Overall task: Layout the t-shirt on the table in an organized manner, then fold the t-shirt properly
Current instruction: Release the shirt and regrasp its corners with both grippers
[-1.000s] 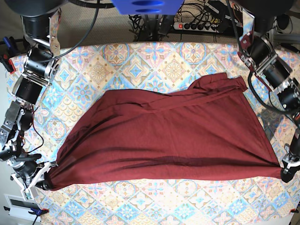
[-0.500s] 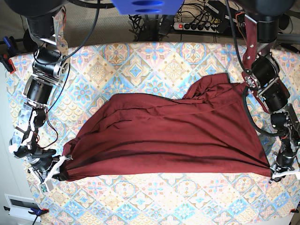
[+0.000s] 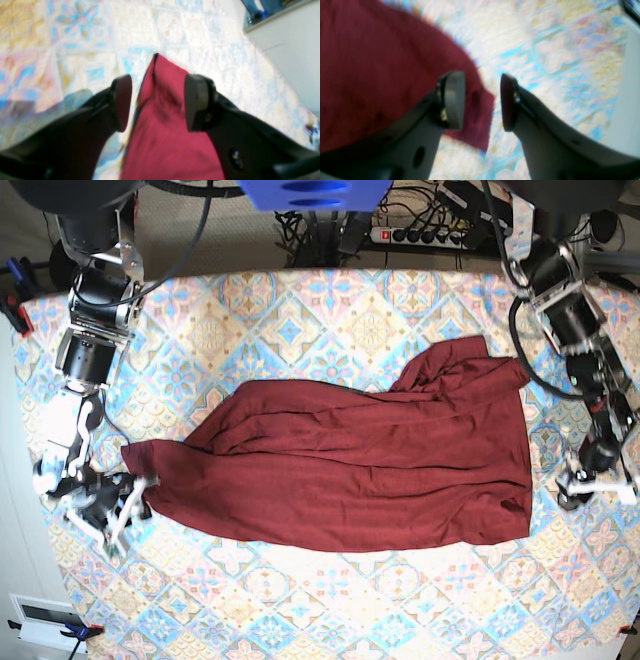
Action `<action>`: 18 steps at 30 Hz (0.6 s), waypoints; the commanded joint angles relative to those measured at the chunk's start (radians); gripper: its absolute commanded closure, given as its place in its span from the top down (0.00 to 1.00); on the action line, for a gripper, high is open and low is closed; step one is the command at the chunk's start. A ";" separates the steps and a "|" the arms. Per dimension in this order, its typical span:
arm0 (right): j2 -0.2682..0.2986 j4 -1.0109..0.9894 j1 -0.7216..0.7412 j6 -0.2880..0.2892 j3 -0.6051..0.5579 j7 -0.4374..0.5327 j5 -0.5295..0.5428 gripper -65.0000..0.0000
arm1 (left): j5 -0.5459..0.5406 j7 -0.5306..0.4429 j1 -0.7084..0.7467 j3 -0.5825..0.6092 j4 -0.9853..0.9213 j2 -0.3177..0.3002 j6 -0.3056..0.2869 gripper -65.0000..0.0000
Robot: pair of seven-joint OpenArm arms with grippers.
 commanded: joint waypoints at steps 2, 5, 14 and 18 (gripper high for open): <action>0.017 0.098 0.026 -0.002 0.004 0.029 0.018 0.35 | -0.057 0.013 0.088 0.002 0.122 0.003 -0.023 0.51; 0.017 0.185 -0.051 -0.002 0.004 0.024 0.026 0.35 | -0.092 0.028 0.243 -0.001 0.247 0.014 -0.023 0.51; 0.021 0.309 -0.220 -0.002 0.023 0.021 0.133 0.35 | -0.192 0.029 0.596 -0.004 0.490 0.111 -0.021 0.51; 0.020 0.332 -0.248 -0.002 0.052 0.021 0.140 0.35 | -0.183 0.026 0.625 -0.004 0.484 0.163 -0.021 0.51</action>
